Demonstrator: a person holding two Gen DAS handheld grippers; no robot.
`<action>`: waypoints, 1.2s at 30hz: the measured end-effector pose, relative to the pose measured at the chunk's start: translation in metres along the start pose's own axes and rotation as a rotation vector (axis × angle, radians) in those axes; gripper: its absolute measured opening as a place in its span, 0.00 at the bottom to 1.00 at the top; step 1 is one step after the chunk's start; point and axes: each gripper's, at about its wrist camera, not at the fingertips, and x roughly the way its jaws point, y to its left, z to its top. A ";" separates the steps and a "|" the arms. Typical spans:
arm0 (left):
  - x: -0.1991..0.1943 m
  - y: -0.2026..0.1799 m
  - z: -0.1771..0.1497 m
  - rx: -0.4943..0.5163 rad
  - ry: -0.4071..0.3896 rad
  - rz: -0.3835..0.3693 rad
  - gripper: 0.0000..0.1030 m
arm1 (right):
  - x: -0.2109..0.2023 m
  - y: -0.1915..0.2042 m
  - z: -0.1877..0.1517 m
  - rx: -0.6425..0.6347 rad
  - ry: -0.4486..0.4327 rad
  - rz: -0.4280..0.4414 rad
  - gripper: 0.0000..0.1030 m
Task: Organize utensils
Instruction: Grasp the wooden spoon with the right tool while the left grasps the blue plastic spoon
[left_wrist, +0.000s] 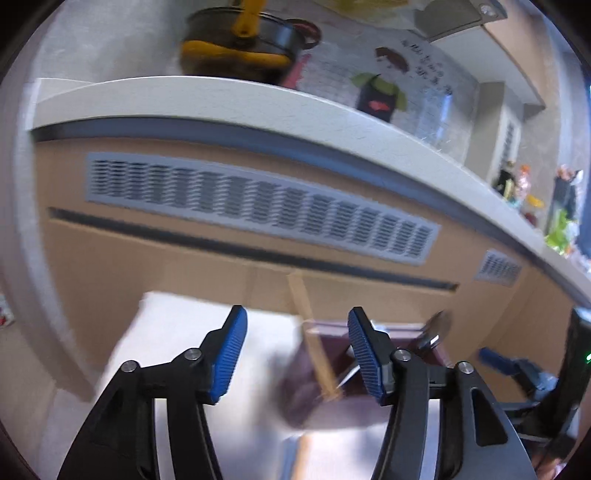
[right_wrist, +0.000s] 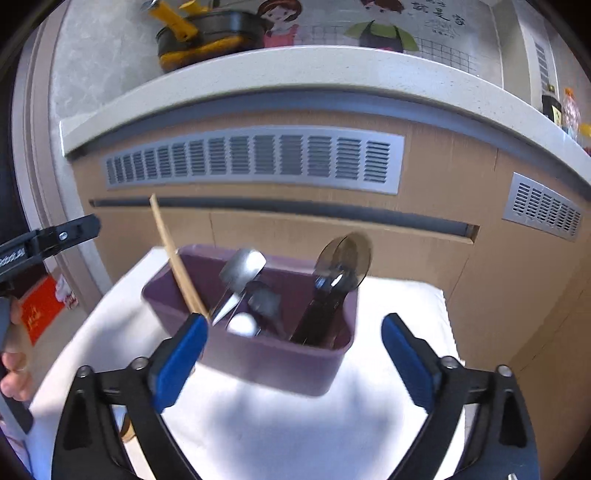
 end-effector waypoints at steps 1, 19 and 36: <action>-0.005 0.006 -0.005 0.006 0.014 0.021 0.61 | 0.001 0.009 -0.004 -0.014 0.014 -0.001 0.98; -0.040 0.089 -0.107 0.021 0.258 0.173 0.73 | 0.066 0.119 -0.069 -0.079 0.340 0.121 0.53; -0.034 0.083 -0.114 0.046 0.301 0.166 0.77 | 0.080 0.115 -0.071 0.008 0.358 0.136 0.34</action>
